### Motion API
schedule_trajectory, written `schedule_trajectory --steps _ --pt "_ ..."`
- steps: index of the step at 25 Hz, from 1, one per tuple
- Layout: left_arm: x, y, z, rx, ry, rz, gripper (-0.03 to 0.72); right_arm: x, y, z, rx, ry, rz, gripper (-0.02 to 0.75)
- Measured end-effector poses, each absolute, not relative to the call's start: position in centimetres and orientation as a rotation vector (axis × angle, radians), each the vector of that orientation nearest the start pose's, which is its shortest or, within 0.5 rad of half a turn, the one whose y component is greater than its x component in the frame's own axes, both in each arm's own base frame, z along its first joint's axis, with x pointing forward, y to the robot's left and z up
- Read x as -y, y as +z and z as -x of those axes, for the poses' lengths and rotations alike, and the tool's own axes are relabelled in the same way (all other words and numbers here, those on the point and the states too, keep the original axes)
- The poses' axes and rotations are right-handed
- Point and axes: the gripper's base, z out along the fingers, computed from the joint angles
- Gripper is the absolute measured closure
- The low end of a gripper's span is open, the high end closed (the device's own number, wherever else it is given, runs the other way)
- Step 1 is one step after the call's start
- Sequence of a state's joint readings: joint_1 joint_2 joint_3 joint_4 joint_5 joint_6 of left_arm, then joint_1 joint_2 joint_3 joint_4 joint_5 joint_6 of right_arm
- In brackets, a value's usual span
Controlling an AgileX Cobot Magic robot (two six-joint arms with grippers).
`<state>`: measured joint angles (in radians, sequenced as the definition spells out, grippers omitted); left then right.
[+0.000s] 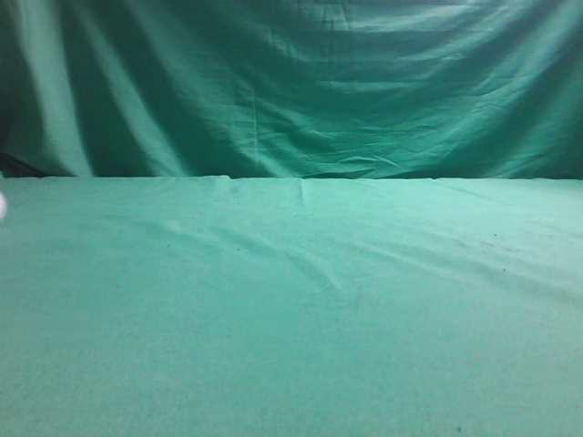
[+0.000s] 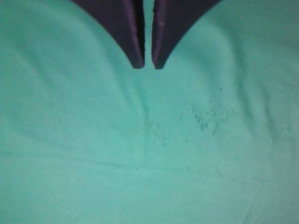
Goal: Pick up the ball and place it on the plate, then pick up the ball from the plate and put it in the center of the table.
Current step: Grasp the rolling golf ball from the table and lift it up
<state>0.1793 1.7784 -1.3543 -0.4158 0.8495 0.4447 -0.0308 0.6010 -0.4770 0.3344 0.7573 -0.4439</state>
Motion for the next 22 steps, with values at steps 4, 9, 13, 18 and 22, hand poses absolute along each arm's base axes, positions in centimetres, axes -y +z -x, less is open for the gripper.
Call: schedule_trajectory --steps 4,9,13,18,22 --pt "-3.0 28.2 -38.0 -2.619 -0.461 -0.136 0.406 -1.8 27.1 -10.4 -2.302 0.157 0.315 0.687" --pt "-1.4 31.0 -37.2 -2.523 -0.599 -0.232 0.688 -2.2 28.4 -10.0 -2.318 0.146 0.421 0.687" --pt "1.9 34.7 -35.0 -2.423 -0.541 -0.395 0.688 -2.1 29.1 -9.9 -2.4 0.109 0.463 0.687" --pt "6.3 38.3 -30.6 -2.237 -0.456 -0.553 0.688 -1.8 29.6 -10.2 -2.484 0.049 0.433 0.687" --pt "7.6 39.4 -26.4 -2.112 -0.426 -0.599 0.688 -2.3 29.3 -10.4 -2.525 0.074 0.466 0.687"
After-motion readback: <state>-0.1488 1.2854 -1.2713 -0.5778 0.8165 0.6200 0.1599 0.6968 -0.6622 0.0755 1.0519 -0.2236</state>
